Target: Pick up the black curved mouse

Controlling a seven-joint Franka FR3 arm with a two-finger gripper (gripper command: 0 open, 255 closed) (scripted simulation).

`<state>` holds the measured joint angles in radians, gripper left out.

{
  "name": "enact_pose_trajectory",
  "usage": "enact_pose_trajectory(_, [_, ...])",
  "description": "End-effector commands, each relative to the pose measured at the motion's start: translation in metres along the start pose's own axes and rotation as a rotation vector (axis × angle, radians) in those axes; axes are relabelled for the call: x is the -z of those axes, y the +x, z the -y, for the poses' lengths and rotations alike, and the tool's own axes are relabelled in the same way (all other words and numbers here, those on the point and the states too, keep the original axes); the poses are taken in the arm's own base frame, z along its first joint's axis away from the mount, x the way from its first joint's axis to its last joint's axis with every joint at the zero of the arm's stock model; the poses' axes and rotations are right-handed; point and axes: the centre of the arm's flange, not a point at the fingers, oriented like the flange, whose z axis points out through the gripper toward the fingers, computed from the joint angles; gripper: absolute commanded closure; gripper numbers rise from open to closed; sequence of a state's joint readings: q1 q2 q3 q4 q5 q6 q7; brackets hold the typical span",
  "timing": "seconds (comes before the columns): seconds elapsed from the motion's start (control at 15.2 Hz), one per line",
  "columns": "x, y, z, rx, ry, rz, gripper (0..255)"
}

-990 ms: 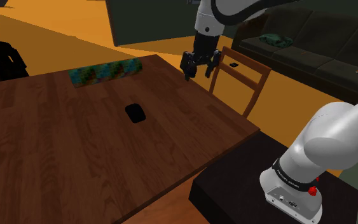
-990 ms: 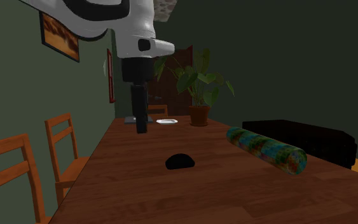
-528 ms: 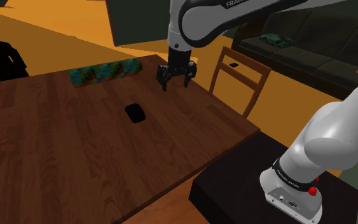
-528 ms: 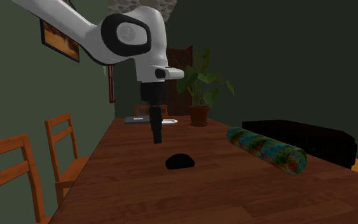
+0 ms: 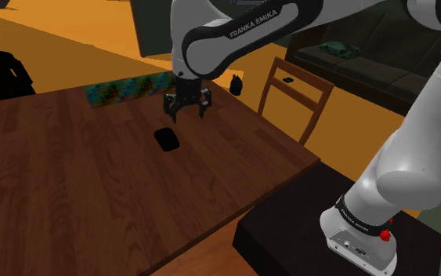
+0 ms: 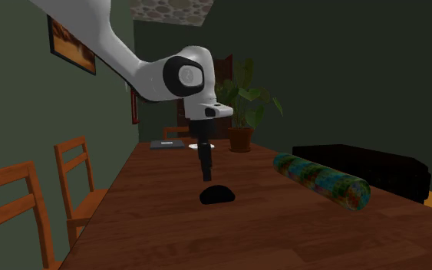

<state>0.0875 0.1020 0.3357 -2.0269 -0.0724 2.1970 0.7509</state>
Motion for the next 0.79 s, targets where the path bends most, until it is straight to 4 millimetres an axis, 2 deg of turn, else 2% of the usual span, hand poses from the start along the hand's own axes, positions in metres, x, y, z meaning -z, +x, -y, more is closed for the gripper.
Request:
enact_pose_trajectory(0.0, [-0.016,0.007,0.023,-0.006,-0.004,-0.003,0])
enact_pose_trajectory(0.33, [-0.052,0.032,0.073,-0.017,-0.012,-0.011,0])
enact_pose_trajectory(0.73, [-0.079,0.030,0.073,-0.017,-0.012,-0.011,0])
